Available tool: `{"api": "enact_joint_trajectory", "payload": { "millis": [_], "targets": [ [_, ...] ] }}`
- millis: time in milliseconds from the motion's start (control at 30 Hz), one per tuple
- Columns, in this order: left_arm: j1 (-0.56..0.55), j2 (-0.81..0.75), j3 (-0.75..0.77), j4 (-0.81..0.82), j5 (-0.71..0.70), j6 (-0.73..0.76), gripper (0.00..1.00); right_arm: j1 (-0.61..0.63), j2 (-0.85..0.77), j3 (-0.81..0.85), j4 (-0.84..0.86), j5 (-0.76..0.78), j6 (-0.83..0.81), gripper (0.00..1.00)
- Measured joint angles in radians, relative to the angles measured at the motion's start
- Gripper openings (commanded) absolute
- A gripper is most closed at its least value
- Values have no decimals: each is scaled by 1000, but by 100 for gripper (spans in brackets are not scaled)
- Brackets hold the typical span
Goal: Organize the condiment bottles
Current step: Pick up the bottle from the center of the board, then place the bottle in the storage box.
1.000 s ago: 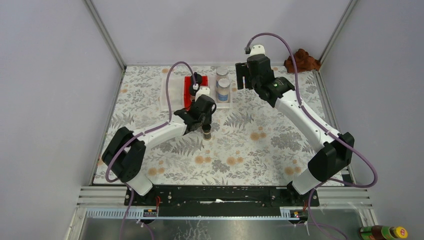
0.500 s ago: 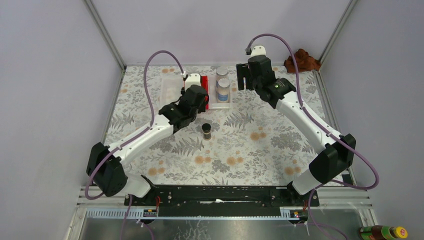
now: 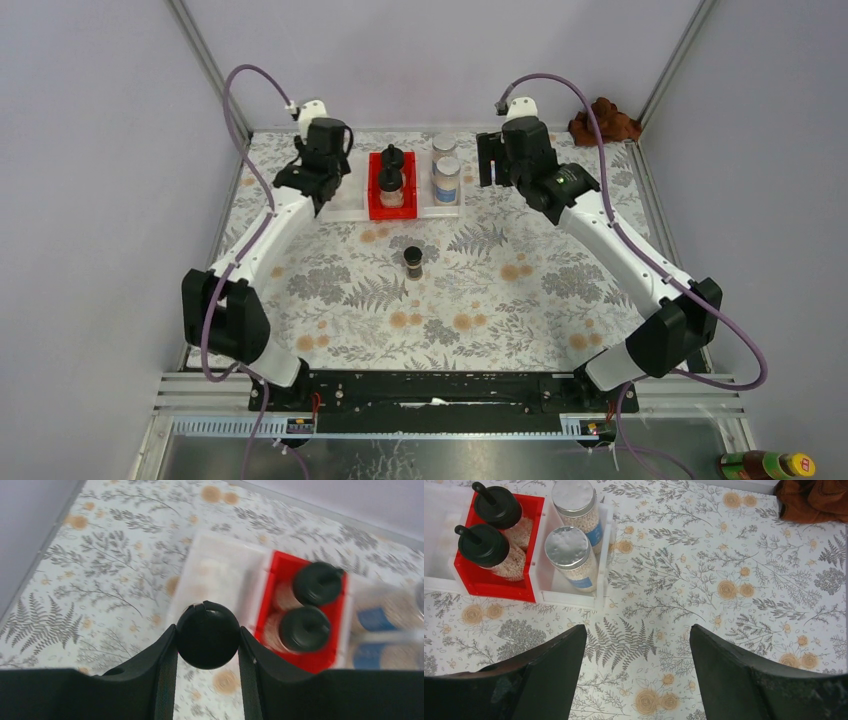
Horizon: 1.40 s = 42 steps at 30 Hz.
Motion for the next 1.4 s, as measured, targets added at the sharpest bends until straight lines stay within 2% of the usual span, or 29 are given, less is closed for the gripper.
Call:
{"api": "enact_joint_trajectory", "payload": {
  "millis": [133, 233, 467, 667, 967, 1400],
  "targets": [
    [118, 63, 27, 31, 59, 20, 0, 0, -20, -28, 0, -8, 9, 82],
    [154, 114, 35, 78, 101, 37, 0, 0, -32, -46, 2, -14, 15, 82],
    [163, 248, 51, 186, 218, 65, 0, 0, -40, -86, 4, -27, 26, 82],
    [163, 333, 106, 238, 261, 80, 0, 0, -40, -100, 5, -29, 26, 81],
    [163, 407, 145, 295, 281, 84, 0, 0, -38, -100, 13, -29, 26, 81],
    [188, 444, 147, 296, 274, 82, 0, 0, -13, -100, 18, -30, 26, 81]
  ]
}}
